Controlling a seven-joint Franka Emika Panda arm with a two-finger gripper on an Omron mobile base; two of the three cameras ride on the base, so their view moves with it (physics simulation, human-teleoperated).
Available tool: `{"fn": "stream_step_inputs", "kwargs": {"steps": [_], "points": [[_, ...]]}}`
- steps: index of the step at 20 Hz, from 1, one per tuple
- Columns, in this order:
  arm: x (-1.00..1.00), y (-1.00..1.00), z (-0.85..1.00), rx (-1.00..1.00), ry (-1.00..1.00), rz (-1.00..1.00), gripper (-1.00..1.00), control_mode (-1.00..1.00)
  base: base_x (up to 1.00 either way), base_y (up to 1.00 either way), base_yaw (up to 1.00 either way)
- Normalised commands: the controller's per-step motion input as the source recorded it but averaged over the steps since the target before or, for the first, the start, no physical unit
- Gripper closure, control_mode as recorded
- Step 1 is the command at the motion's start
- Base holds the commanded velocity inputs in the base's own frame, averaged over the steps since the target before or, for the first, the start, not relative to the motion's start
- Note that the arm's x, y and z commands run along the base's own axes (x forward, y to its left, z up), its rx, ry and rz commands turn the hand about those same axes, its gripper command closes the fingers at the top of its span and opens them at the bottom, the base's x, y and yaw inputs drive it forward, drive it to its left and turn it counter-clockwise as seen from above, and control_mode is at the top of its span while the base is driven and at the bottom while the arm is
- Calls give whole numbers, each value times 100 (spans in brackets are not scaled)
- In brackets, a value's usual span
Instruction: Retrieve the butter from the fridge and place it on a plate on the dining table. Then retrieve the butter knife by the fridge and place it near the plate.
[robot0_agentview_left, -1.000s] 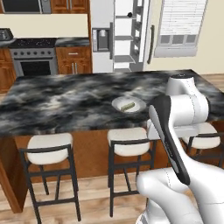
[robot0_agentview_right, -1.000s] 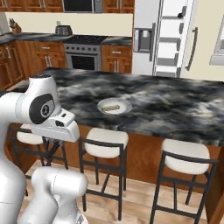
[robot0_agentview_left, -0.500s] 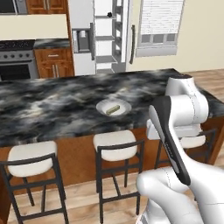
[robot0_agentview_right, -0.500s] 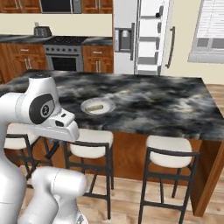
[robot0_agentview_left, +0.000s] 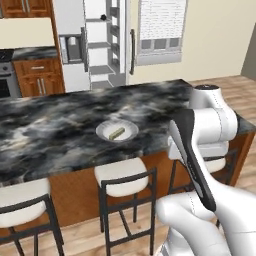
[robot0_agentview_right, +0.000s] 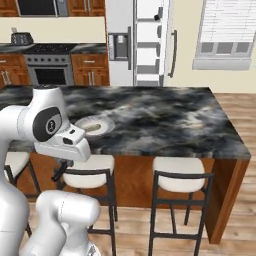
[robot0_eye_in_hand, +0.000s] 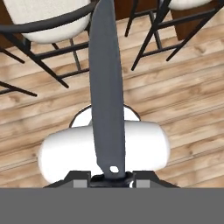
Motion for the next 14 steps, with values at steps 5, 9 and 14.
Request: {"fn": "stream_step_inputs", "kwargs": {"steps": [5, 9, 14], "points": [[0, 0, 0, 0, 0, 0, 100, 100, 40, -20, -16], [0, 0, 0, 0, 0, 0, 100, 100, 54, -28, -8], [0, 0, 0, 0, 0, 0, 100, 100, 69, -18, 0]]}}
